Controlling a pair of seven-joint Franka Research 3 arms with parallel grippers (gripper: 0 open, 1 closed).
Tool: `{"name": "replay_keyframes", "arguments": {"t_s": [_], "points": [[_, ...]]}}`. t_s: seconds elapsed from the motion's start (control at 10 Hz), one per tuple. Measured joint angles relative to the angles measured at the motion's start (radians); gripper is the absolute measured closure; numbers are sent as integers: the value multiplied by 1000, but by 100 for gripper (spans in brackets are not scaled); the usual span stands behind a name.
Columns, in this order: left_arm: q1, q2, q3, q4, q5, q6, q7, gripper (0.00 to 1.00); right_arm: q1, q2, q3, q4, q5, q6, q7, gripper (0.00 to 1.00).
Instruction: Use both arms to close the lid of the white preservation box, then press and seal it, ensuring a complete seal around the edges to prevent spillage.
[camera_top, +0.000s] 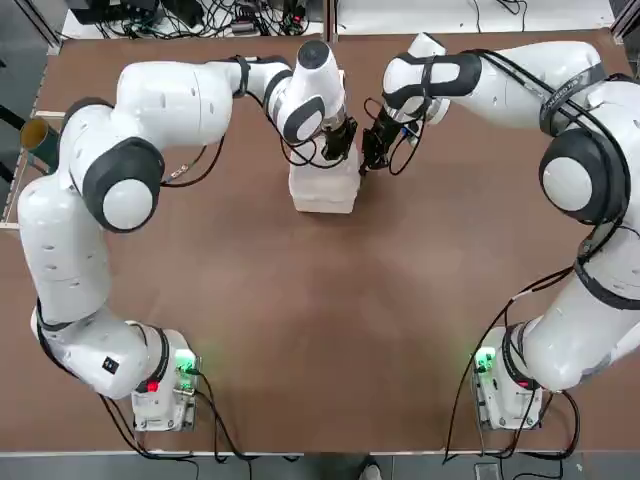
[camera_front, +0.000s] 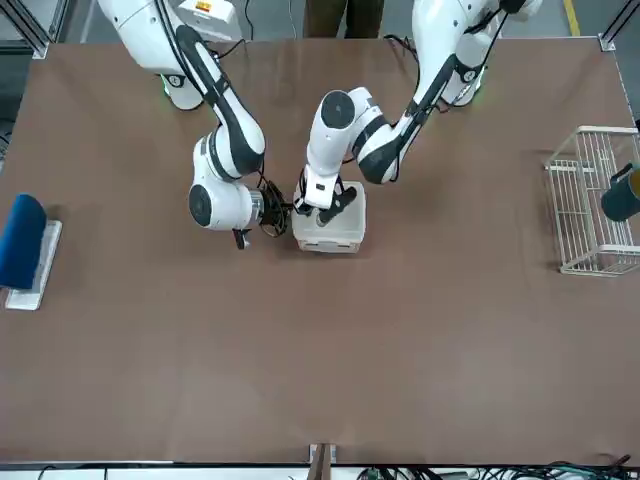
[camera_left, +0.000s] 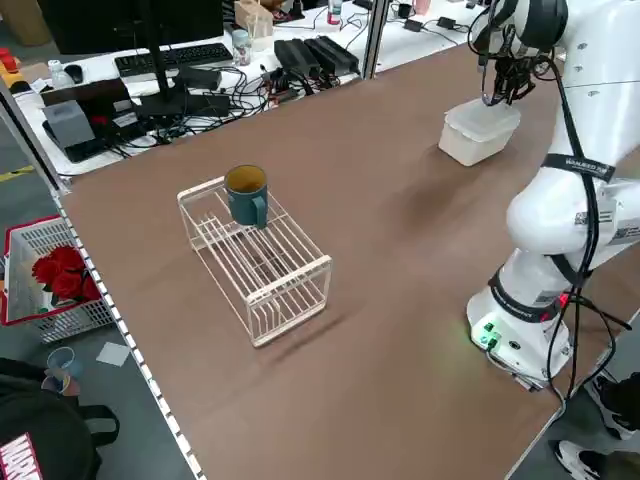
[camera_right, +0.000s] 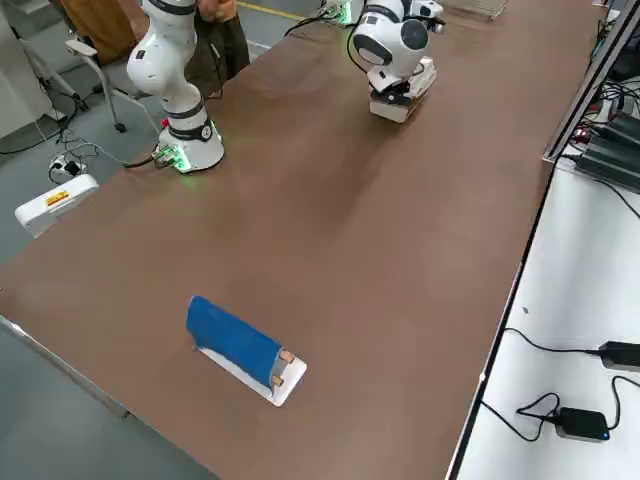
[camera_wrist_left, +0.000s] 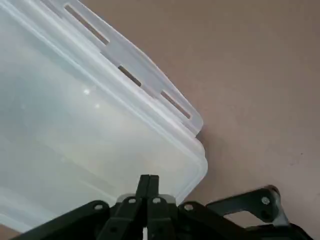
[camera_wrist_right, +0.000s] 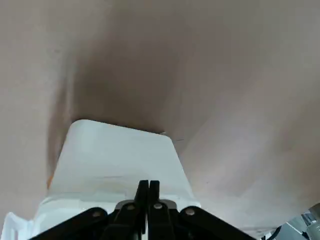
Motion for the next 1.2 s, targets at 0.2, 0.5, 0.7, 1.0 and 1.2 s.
{"name": "replay_keyframes", "arguments": {"t_s": [0.2, 0.5, 0.7, 1.0, 1.2], "points": [[0, 1, 0, 1, 0, 0, -1, 99, 0, -2, 0, -14, 0, 5, -19, 94], [0, 2, 0, 2, 0, 0, -2, 99, 4, -2, 0, -29, 0, 18, -24, 94], [0, 2, 0, 3, 0, 0, -2, 99, 6, -2, 0, -29, 14, 22, -24, 93], [0, 2, 1, 3, 0, 0, -3, 99, 14, -2, -2, -34, 24, 43, -24, 93], [-1, 2, 1, 3, 0, 0, -3, 99, 27, -4, -6, -44, 51, 74, -25, 93]]}}
